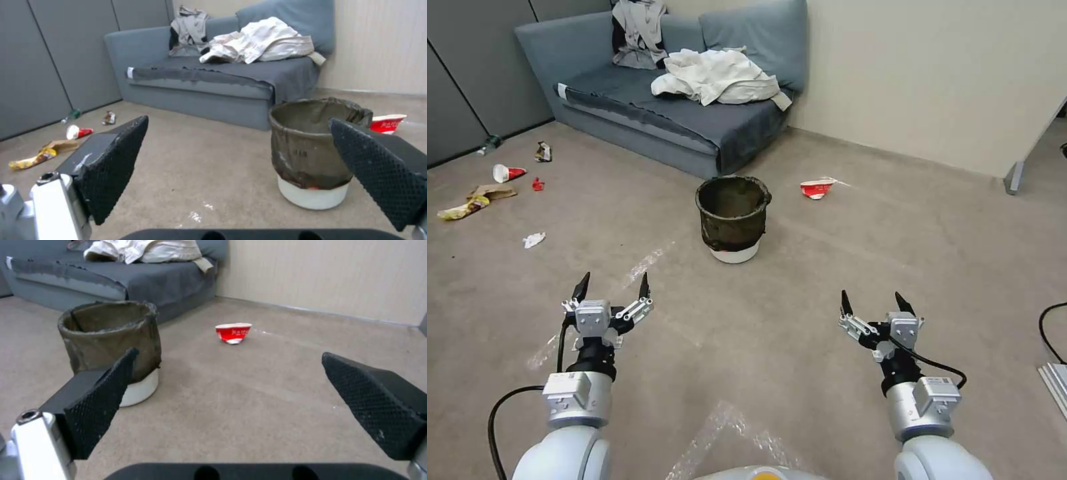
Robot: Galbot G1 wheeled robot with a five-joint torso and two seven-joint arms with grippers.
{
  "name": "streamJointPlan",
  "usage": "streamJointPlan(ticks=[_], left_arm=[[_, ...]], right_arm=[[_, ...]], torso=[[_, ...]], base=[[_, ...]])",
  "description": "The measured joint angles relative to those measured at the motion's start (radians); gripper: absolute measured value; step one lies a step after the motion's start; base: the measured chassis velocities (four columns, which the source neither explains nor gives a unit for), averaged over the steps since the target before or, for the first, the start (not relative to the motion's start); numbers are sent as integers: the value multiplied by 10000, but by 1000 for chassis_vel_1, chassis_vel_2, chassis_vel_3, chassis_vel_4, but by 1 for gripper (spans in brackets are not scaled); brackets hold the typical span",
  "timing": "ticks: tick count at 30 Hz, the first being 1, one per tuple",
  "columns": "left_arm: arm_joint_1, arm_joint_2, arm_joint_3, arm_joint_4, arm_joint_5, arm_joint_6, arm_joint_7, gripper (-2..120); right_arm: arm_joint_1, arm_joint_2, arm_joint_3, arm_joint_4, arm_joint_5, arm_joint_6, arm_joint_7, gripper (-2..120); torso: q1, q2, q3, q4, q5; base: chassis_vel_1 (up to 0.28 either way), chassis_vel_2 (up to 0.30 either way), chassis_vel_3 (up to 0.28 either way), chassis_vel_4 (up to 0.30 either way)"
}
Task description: Pick up the trash can from the floor.
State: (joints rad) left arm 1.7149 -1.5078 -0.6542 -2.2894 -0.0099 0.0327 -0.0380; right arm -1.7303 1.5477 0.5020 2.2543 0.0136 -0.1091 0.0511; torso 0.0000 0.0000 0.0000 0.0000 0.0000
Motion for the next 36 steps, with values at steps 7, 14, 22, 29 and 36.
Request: streamJointPlan(ticks=[7,14,22,29,36], left_arm=[[11,22,0,-28,-24,26,10,100],[25,25,7,-61,-30,33,14,100],[67,22,28,-179,-52,33,14,100],[47,-6,40,-199,-52,63,14,100],[50,-26,32,-199,-84,74,14,100]], right_arm=[[0,9,-6,0,-4,0,13,100],[5,12,-7,-1,-4,1,19,100],[59,8,-21,-32,3,2,21,100],[154,-26,-21,-49,34,-13,20,100],[213,-34,-29,-104,80,-51,9,100]], torso=[[0,0,0,0,-2],[0,0,0,0,1],[0,0,0,1,2],[0,0,1,1,-2],[0,0,0,0,-1]], base=[[-103,97,99,-94],[-113,106,103,-102],[-123,126,116,-101],[-133,134,133,-135],[-113,111,102,-104]])
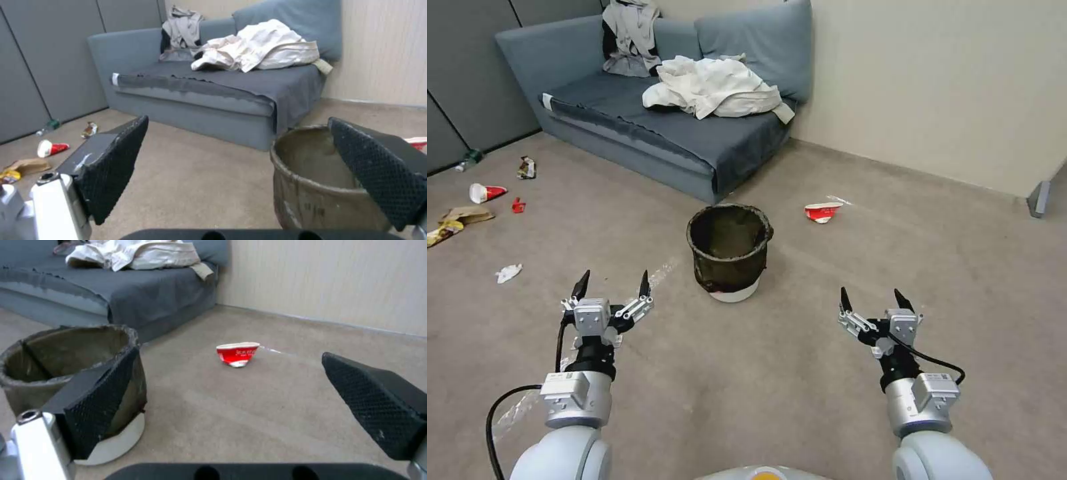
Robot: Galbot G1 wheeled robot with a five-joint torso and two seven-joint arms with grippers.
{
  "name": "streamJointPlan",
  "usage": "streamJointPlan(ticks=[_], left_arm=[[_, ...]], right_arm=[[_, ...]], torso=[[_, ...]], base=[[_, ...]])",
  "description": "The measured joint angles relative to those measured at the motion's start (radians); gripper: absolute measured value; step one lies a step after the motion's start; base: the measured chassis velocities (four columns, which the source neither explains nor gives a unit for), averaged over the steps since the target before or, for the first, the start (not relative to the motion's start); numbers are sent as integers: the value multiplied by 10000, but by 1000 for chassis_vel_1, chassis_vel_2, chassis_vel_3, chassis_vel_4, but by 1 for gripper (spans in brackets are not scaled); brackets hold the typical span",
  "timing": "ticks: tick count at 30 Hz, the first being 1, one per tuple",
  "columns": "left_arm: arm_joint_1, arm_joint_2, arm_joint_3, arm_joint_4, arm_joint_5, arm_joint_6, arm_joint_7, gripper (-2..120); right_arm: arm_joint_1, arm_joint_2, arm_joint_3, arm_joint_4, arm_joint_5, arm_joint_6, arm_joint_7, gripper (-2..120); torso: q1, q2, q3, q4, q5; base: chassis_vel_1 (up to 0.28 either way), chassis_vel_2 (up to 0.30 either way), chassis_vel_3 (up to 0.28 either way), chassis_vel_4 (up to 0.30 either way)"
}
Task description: Pick up the trash can from the floor.
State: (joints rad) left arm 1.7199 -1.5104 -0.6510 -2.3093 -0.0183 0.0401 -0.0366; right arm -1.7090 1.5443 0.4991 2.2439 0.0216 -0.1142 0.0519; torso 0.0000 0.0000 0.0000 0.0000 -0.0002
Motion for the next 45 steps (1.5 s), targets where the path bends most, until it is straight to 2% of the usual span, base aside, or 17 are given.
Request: streamJointPlan(ticks=[45], left_arm=[[-203,40,27,226,-138,449,12,100]], right_arm=[[238,33,-111,-93,14,9,-13,100]], torso=[[1,0,0,1,2]], base=[[-118,118,117,-122]])
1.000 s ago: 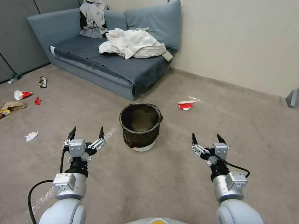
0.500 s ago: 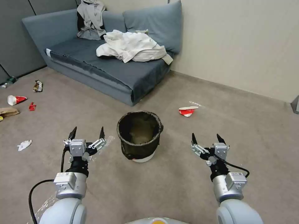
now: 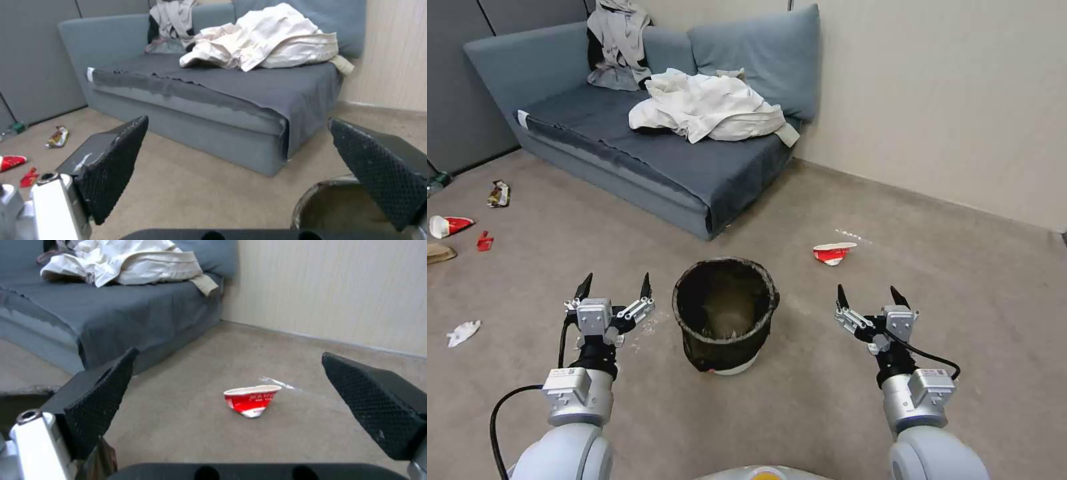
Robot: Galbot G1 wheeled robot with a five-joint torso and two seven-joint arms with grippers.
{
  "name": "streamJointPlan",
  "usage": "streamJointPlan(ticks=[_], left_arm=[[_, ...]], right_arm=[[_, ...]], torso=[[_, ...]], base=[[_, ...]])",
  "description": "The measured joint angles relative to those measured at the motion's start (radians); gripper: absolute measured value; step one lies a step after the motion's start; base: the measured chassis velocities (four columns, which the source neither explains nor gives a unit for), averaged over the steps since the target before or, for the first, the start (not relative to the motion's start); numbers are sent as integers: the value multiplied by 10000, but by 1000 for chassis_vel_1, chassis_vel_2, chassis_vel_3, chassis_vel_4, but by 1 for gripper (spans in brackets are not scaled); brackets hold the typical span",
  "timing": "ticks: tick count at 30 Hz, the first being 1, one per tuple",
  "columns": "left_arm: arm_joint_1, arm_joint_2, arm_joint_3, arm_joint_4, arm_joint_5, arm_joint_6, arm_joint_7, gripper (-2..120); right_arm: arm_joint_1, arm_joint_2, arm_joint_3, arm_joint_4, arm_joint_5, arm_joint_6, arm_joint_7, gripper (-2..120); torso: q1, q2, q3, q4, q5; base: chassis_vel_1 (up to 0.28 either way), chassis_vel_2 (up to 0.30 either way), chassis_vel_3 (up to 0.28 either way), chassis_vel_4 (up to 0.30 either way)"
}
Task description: Pick up the trash can from the floor.
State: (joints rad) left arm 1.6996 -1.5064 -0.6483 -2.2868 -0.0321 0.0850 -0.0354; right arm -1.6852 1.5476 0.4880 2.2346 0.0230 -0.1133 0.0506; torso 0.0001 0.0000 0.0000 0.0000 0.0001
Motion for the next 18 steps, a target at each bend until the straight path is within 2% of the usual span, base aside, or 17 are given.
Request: streamJointPlan(ticks=[7,13,14,16,18], left_arm=[[-260,258,64,180,-200,633,-39,100],[-919,863,243,479,-1077,1761,-408,100],[-919,863,243,479,-1077,1761,-408,100],[-1272,1138,424,669,-1400,2275,-588,100],[-1447,1237,505,796,-1457,2432,-635,100]], right_arm=[[75,-1,-45,-88,28,13,63,100],[202,8,-113,-205,29,13,181,100],[202,8,-113,-205,29,13,181,100],[251,19,-106,-236,35,7,212,100],[264,20,-90,-260,47,4,246,100]], torso=[[-1,0,0,0,-2],[-1,0,0,0,-1],[-1,0,0,0,-1],[-1,0,0,0,-2],[-1,1,0,-1,-1]], base=[[-19,27,21,-20],[0,0,0,0],[0,0,0,0],[0,0,0,0],[0,0,0,0]])
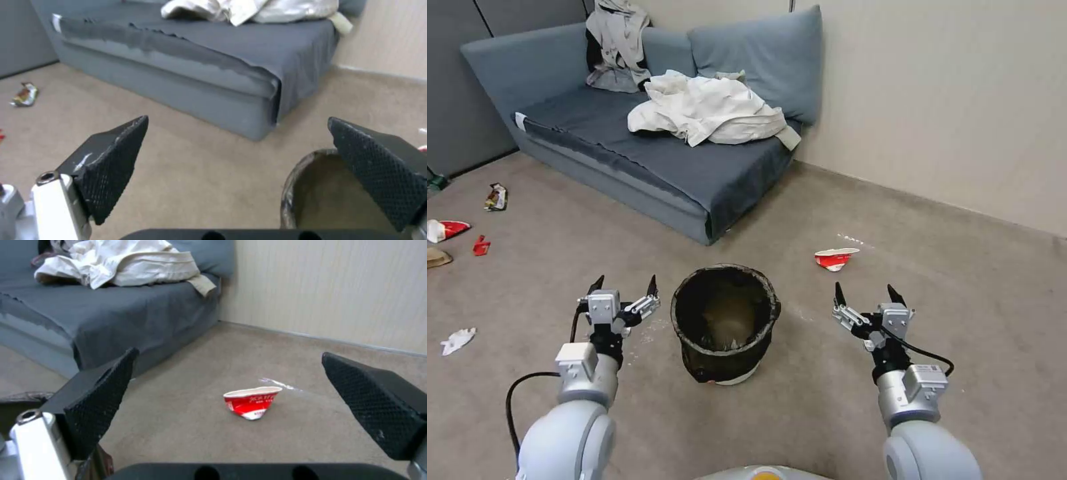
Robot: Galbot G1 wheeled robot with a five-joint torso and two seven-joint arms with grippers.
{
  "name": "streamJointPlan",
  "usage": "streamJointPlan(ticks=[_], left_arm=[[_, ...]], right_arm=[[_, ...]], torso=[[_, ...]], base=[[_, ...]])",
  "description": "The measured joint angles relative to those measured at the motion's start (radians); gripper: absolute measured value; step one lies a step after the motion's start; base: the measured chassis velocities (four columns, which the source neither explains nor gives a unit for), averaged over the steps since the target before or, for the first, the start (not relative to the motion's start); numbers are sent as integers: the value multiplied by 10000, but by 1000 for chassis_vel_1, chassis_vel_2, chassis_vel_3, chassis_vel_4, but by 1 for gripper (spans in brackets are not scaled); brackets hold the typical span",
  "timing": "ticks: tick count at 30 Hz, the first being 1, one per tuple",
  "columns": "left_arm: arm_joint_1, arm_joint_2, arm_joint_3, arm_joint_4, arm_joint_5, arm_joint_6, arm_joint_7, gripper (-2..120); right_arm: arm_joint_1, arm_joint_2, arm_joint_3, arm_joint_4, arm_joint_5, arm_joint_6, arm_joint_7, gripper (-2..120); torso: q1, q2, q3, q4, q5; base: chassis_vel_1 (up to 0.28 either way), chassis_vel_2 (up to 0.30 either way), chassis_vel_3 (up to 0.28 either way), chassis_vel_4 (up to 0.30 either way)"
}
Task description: Pick up the trash can from the floor.
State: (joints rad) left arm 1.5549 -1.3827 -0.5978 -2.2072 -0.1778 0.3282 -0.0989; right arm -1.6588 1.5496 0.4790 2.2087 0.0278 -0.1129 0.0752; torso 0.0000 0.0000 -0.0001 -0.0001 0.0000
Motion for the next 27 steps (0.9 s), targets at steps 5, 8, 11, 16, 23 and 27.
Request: streamJointPlan(ticks=[5,8,11,16,23,27], left_arm=[[-631,238,232,331,-351,593,-91,100],[-1140,465,430,498,-956,1132,-281,100],[-1426,587,576,589,-1223,1417,-379,100],[-1925,800,1036,805,-1475,1953,-648,100],[-2400,877,1707,1128,-1501,2472,-1075,100],[-2567,886,1978,1239,-1501,3124,-1398,100]], right_arm=[[19,-4,95,-57,26,-1,91,100],[0,6,110,-57,29,-3,130,100],[1,13,115,-66,29,-4,144,100],[43,37,118,-134,30,-12,172,100],[100,54,134,-233,29,-23,230,100],[136,75,146,-250,32,-40,285,100]], torso=[[0,0,1,0,-1],[0,0,1,0,0],[0,-1,2,1,-1],[0,0,1,1,1],[0,0,2,0,0],[0,0,1,1,1]], base=[[0,0,0,0],[0,0,0,0],[0,0,0,0],[0,0,0,0],[0,0,0,0],[0,0,0,0]])
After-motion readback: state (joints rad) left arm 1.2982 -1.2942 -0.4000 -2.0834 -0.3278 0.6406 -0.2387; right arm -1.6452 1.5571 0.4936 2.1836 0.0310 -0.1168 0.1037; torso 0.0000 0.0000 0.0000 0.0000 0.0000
